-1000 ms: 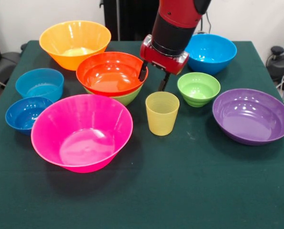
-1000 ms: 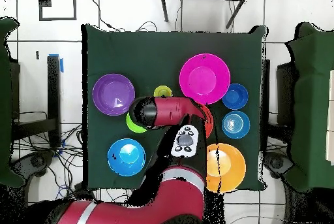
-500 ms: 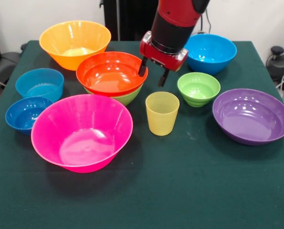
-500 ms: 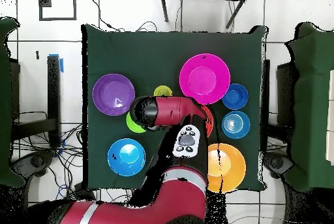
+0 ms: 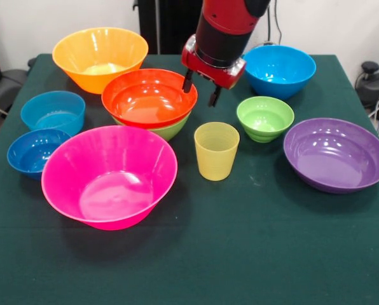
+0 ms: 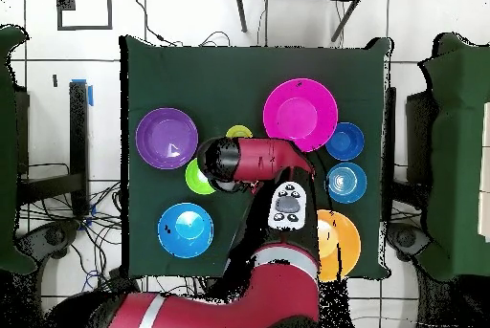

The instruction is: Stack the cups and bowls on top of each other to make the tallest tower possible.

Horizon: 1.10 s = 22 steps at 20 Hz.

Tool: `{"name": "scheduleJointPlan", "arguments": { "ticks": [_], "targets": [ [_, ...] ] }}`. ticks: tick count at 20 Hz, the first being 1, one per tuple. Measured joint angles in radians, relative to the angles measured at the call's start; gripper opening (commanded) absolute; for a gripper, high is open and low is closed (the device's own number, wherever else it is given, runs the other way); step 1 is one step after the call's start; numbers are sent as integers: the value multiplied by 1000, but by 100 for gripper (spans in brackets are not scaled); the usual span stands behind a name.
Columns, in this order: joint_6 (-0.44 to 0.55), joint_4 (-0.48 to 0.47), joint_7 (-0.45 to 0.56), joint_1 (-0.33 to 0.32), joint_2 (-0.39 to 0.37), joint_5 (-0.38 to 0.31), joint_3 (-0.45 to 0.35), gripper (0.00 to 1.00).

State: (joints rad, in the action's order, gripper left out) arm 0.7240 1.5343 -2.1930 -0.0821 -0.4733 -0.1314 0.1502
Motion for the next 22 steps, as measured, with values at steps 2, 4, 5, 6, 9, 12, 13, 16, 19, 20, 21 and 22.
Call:
{"name": "scheduleJointPlan", "arguments": {
  "ticks": [2, 4, 5, 6, 9, 12, 13, 16, 19, 20, 21, 22],
  "targets": [
    [0, -1, 0, -8, -6, 0, -10, 100],
    [0, -4, 0, -11, -8, -1, -16, 100],
    [0, -7, 0, -13, -9, -1, -20, 100],
    [1, -11, 0, -13, -9, -1, -25, 100],
    [14, -29, 0, -13, -9, -1, -44, 100],
    [40, -48, 0, -13, -9, -1, -56, 100],
    [48, -53, 0, -13, -9, -1, -59, 100],
    [65, -62, 0, -11, -10, -1, -63, 100],
    [77, -65, 0, -5, -20, -1, -63, 100],
    [77, -65, 0, -4, -23, -1, -63, 100],
    [77, -65, 0, -1, -31, -2, -63, 100],
    [77, -65, 0, 0, -33, -2, -63, 100]
  ]
}}
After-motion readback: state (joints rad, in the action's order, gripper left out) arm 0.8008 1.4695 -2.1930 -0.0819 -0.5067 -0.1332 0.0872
